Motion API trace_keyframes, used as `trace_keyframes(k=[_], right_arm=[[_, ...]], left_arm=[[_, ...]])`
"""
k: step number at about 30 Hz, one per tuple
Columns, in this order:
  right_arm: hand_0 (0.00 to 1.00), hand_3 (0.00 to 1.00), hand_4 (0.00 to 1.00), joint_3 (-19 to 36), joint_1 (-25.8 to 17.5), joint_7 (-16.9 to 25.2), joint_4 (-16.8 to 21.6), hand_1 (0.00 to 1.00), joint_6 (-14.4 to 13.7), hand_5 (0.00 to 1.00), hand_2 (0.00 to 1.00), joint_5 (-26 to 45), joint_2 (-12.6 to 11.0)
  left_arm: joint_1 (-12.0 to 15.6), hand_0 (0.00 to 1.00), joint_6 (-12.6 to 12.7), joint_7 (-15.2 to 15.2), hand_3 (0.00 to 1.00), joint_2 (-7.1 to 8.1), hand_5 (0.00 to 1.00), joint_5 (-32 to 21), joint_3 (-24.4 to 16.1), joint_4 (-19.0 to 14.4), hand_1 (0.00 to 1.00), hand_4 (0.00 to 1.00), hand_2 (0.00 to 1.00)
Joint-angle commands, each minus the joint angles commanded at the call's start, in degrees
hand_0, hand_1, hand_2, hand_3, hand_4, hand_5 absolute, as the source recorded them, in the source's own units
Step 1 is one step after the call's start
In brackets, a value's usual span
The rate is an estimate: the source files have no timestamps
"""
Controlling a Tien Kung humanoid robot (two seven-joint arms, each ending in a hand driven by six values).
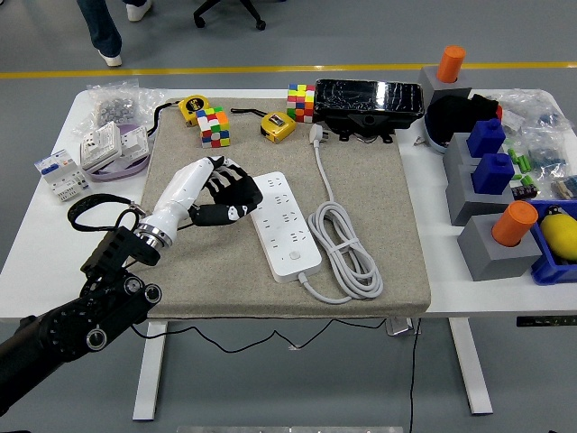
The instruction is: Put the plug near the board,insert it into the board,press the button,pull the plug out
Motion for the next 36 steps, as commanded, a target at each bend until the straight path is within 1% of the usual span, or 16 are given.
trace_keyframes(k=[2, 3, 8, 9, 14, 15, 20, 21, 26, 27, 29, 31, 32, 33, 36], right_arm=[[0.577, 0.552, 0.889, 0.1, 0.0, 0.0, -0.1, 0.634, 0.0, 0.42, 0.618, 0.0, 0.0], [0.577, 0.552, 0.888, 0.0, 0.0, 0.0, -0.1, 0.634, 0.0, 0.419, 0.617, 0.0, 0.0], [0.577, 0.552, 0.888, 0.1, 0.1, 0.0, 0.1, 0.634, 0.0, 0.419, 0.617, 0.0, 0.1], [0.577, 0.551, 0.888, 0.1, 0.1, 0.0, 0.1, 0.634, 0.0, 0.419, 0.617, 0.0, 0.1], [0.577, 0.551, 0.888, 0.1, 0.1, 0.0, 0.2, 0.634, 0.0, 0.419, 0.617, -0.1, 0.1], [0.577, 0.552, 0.888, 0.1, 0.1, 0.0, 0.2, 0.634, 0.0, 0.42, 0.616, -0.1, 0.1], [0.577, 0.552, 0.888, 0.1, 0.0, 0.0, 0.0, 0.634, 0.0, 0.42, 0.616, -0.1, 0.0], [0.577, 0.552, 0.889, 0.1, -0.1, 0.0, 0.0, 0.634, 0.0, 0.42, 0.617, -0.1, 0.0], [0.577, 0.552, 0.889, 0.3, 0.0, 0.0, 0.1, 0.634, 0.0, 0.42, 0.617, -0.2, 0.0], [0.577, 0.552, 0.888, 0.3, 0.0, 0.0, 0.1, 0.634, 0.0, 0.42, 0.618, -0.2, 0.0], [0.577, 0.552, 0.888, 0.4, 0.0, 0.0, 0.2, 0.634, 0.0, 0.42, 0.618, -0.3, 0.0], [0.577, 0.552, 0.888, 0.5, 0.0, 0.0, 0.3, 0.634, 0.0, 0.42, 0.618, -0.3, 0.1], [0.577, 0.552, 0.888, 0.5, -0.1, 0.0, 0.2, 0.634, 0.0, 0.42, 0.618, -0.3, 0.1], [0.577, 0.552, 0.889, 0.5, -0.1, 0.0, 0.2, 0.634, 0.0, 0.42, 0.618, -0.4, 0.1], [0.577, 0.552, 0.889, 1.1, -0.3, 0.0, 0.1, 0.634, 0.0, 0.42, 0.618, -0.6, 0.3]], left_arm=[[0.0, 0.308, -0.5, 0.4, 0.511, 0.26, 0.002, 0.1, -0.1, 0.8, 0.306, 0.61, 0.362], [0.0, 0.34, -0.7, 0.7, 0.537, 0.36, 0.002, 0.2, -0.1, 1.4, 0.345, 0.633, 0.402], [0.3, 0.34, -0.9, 1.5, 0.537, 0.21, 0.002, 0.6, 0.0, 2.8, 0.345, 0.633, 0.402], [0.3, 0.49, -0.8, 1.6, 0.564, 0.18, 0.002, 0.5, 0.1, 2.9, 0.526, 0.81, 0.527], [0.4, 0.49, -0.8, 3.3, 0.564, 0.03, 0.002, 1.7, 0.2, 3.4, 0.526, 0.81, 0.527], [0.4, 0.678, -0.9, 3.6, 0.661, 0.05, 0.002, 2.0, 0.1, 3.4, 0.746, 0.873, 0.678], [0.7, 0.678, -1.4, 4.8, 0.661, 0.26, 0.002, 3.1, -0.6, 3.1, 0.746, 0.873, 0.678], [0.7, 0.695, -1.5, 5.0, 0.7, 0.31, 0.023, 3.2, -0.7, 3.0, 0.754, 0.899, 0.723], [1.1, 0.695, -1.9, 5.7, 0.7, 0.53, 0.023, 4.0, -1.3, 2.3, 0.754, 0.899, 0.723], [1.2, 0.692, -1.9, 5.7, 0.713, 0.55, 0.031, 4.1, -1.5, 2.1, 0.755, 0.906, 0.73], [1.8, 0.692, -1.8, 5.4, 0.713, 0.59, 0.031, 3.7, -2.3, 1.3, 0.755, 0.906, 0.73], [2.4, 0.692, -1.5, 4.5, 0.713, 0.71, 0.031, 2.2, -3.5, 0.1, 0.755, 0.906, 0.73], [2.8, 0.692, -1.3, 3.9, 0.713, 0.81, 0.031, 0.2, -4.2, -0.7, 0.755, 0.906, 0.73], [3.0, 0.68, -1.2, 3.3, 0.683, 0.9, 0.092, -1.5, -4.7, -1.3, 0.741, 0.894, 0.713], [3.9, 0.68, -0.7, 0.3, 0.683, 1.23, 0.092, -7.8, -7.0, -3.2, 0.741, 0.894, 0.713]])
